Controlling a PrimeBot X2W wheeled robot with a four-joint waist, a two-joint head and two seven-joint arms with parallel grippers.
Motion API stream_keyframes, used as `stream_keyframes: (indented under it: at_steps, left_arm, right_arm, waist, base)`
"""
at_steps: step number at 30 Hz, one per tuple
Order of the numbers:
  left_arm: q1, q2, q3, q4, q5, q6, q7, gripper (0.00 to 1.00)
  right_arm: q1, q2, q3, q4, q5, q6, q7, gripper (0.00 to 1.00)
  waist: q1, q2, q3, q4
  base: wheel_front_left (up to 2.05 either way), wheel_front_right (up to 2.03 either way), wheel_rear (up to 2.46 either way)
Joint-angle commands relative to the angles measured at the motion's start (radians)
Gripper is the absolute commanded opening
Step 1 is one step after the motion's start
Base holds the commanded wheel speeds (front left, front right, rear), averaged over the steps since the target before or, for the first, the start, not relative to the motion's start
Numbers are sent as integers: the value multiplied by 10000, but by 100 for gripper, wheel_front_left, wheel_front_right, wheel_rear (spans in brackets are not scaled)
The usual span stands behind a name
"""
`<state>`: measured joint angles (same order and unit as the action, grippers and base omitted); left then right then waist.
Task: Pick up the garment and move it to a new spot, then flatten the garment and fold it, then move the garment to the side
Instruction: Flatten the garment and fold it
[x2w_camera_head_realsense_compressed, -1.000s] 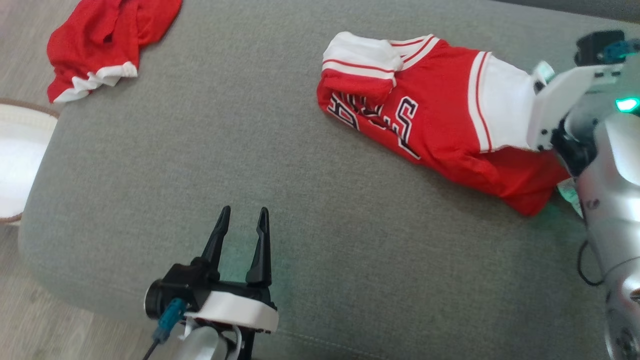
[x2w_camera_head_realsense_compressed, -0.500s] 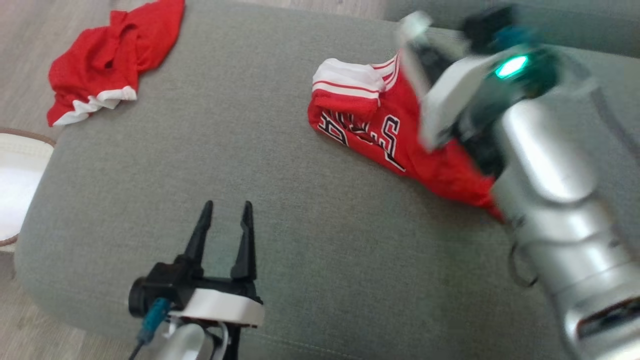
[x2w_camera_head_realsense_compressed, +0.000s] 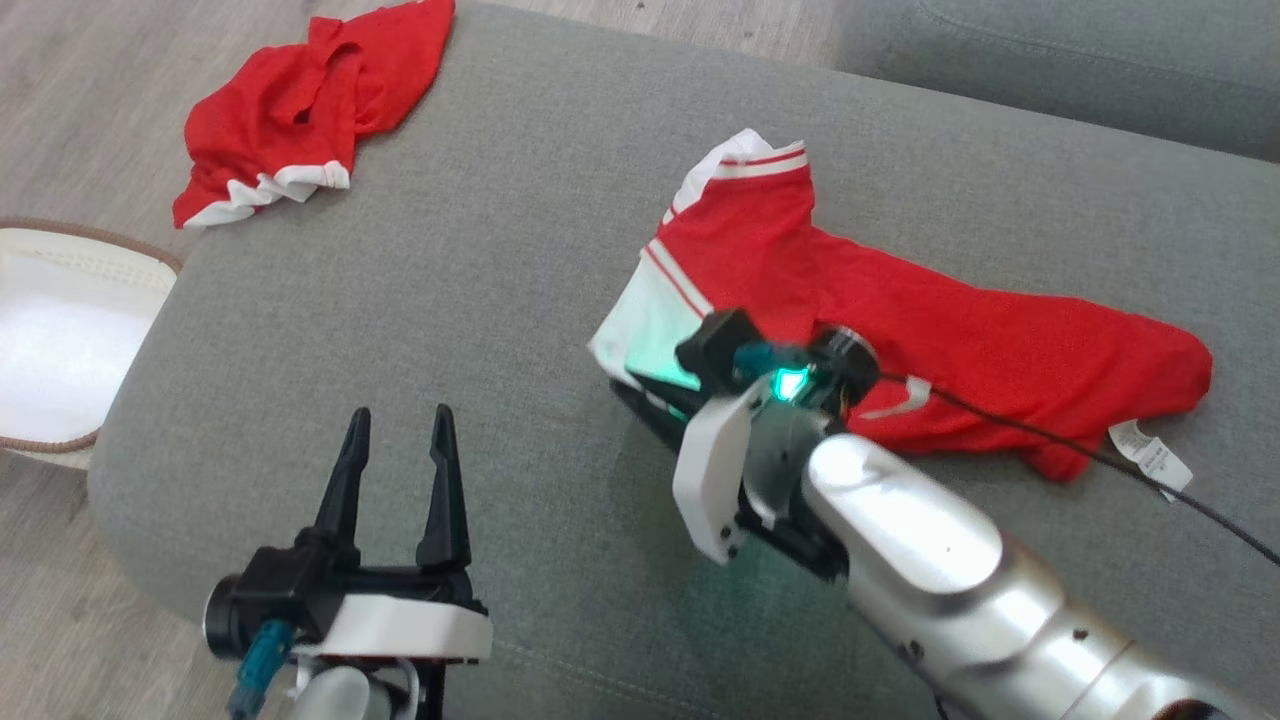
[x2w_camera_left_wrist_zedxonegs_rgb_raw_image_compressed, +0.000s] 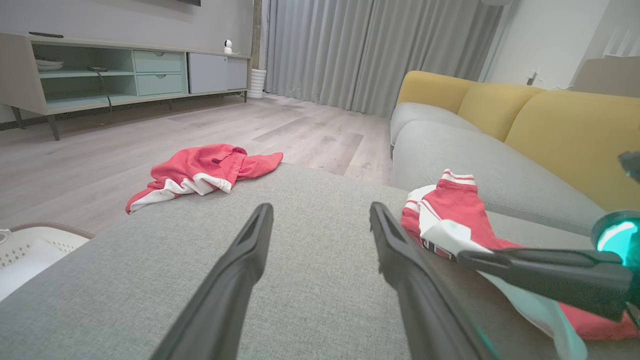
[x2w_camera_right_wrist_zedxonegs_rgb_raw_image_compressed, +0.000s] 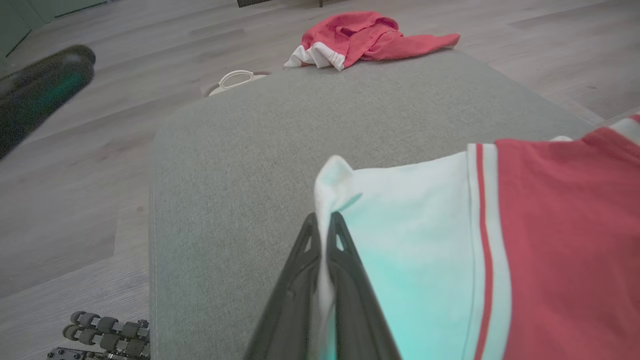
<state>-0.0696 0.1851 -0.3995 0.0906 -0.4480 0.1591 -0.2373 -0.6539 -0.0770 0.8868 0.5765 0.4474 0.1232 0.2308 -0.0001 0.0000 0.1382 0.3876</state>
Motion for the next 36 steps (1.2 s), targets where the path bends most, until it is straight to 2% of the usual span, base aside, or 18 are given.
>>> stream_keyframes:
  at_steps: [1,3,4,5,6,12,18,24,29,36]
  left_arm:
    - [-182,178,341,-339,-45,65,21,100]
    - [-135,153,306,-328,-89,61,44,100]
    - [-120,144,284,-309,-104,57,60,100]
    - [-107,135,266,-284,-125,48,73,100]
    - [-96,131,256,-254,-146,42,85,100]
    - [-70,138,171,-23,-235,-32,144,100]
    - [-40,134,6,206,-291,-132,247,100]
    - [-109,96,-140,498,-374,-212,418,100]
    - [-87,19,-67,850,-594,-212,444,100]
    - [117,60,32,1458,-809,-249,367,100]
  right_arm:
    - [57,248,60,-224,-4,75,-143,0]
    - [190,258,294,-53,35,75,-361,0]
    - [239,261,382,-22,46,75,-506,16]
    - [294,262,477,-7,67,75,-634,78]
    - [348,263,556,-14,103,75,-760,100]
    - [614,265,427,-198,242,75,-1724,100]
    - [1146,266,-544,-290,170,75,-2729,100]
    - [1912,267,-2462,-110,-462,75,-3626,100]
    - [2664,267,-4309,-242,-1361,75,-3889,100]
    - [3933,267,-6413,-981,-2355,75,-4117,100]
  waist:
    - [1,0,-20,8]
    - [1,0,-68,-7]
    - [1,0,-90,-26]
    - [1,0,-118,-62]
    - [1,0,-143,-113]
    - [1,0,-397,-554]
    - [1,0,-805,-1193]
    - [1,0,-1284,-1866]
    - [1,0,-1564,-2436]
    - [1,0,-1855,-2798]
  base:
    - [0,0,0]
    - [0,0,0]
    - [0,0,0]
    - [0,0,0]
    - [0,0,0]
    - [0,0,0]
    - [0,0,0]
    - [0,0,0]
    - [0,0,0]
    - [0,0,0]
